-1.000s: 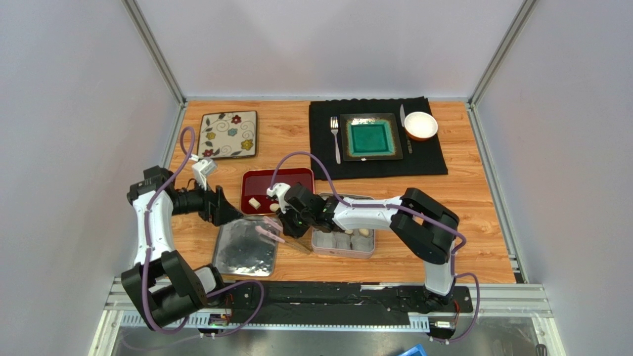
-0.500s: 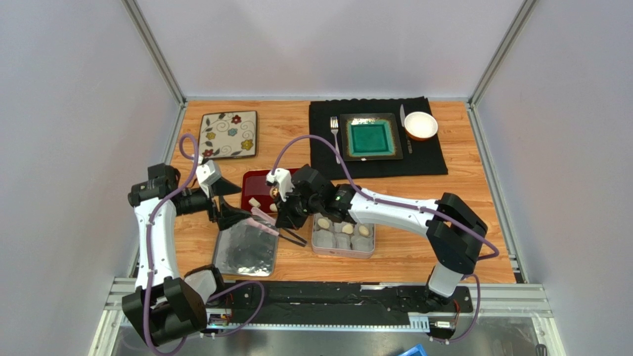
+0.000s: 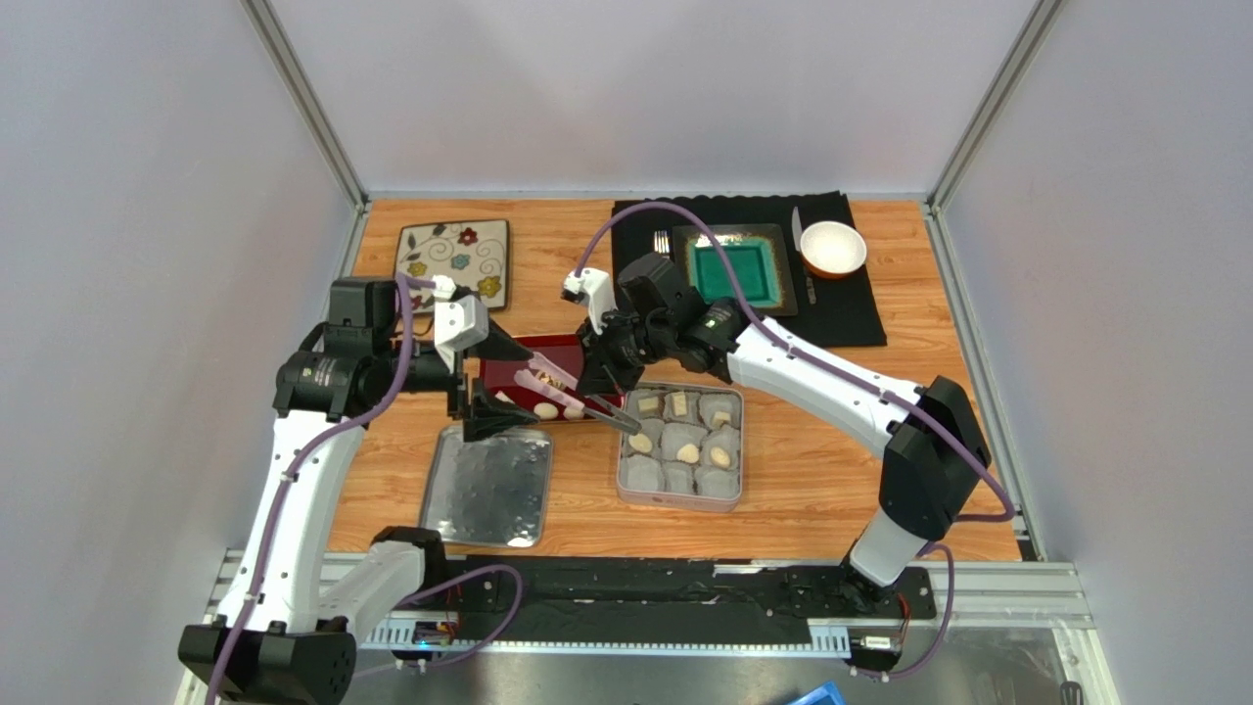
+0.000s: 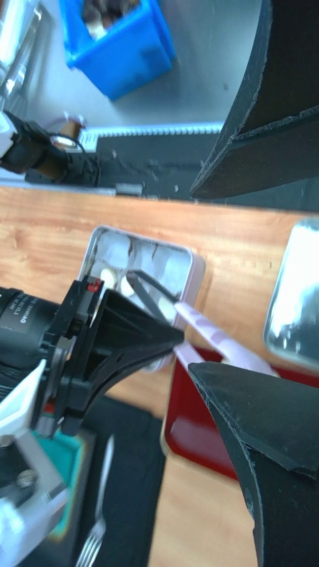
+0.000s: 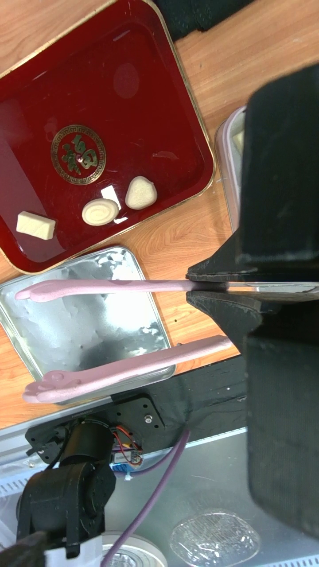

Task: Pack the chocolate
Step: Pick up the clamp from the center of the board.

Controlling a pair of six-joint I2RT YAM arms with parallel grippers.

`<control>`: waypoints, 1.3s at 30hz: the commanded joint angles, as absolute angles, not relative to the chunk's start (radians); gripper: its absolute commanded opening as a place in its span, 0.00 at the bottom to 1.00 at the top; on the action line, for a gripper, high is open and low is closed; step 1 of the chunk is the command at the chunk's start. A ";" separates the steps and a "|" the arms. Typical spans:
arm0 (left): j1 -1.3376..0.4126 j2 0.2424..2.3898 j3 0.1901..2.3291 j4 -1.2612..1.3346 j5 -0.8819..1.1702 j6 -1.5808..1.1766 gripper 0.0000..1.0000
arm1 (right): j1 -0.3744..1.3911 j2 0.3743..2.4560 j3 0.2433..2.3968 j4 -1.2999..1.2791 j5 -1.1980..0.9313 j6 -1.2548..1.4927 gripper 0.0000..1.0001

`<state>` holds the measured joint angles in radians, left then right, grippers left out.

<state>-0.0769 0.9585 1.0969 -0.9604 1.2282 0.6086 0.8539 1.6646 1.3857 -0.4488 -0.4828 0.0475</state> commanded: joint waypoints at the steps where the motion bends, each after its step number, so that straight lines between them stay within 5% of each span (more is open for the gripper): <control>1: -0.124 0.954 1.129 -1.188 1.125 1.001 0.99 | 0.841 1.614 1.480 -0.633 -0.526 -0.069 0.00; 10: -0.143 0.706 0.910 -1.157 0.842 1.474 0.99 | 0.900 1.615 1.520 -0.761 -0.456 -0.143 0.01; 19: -0.143 0.669 0.931 -1.153 0.880 1.390 0.97 | 1.043 1.602 1.488 -0.697 -0.261 -0.160 0.00; 26: -0.143 0.699 1.012 -1.354 0.948 1.430 0.66 | 1.103 1.595 1.494 -0.626 -0.123 -0.150 0.00; 39: -0.143 0.701 1.014 -1.436 0.927 1.425 0.70 | 1.132 1.614 1.539 -0.594 -0.118 -0.141 0.00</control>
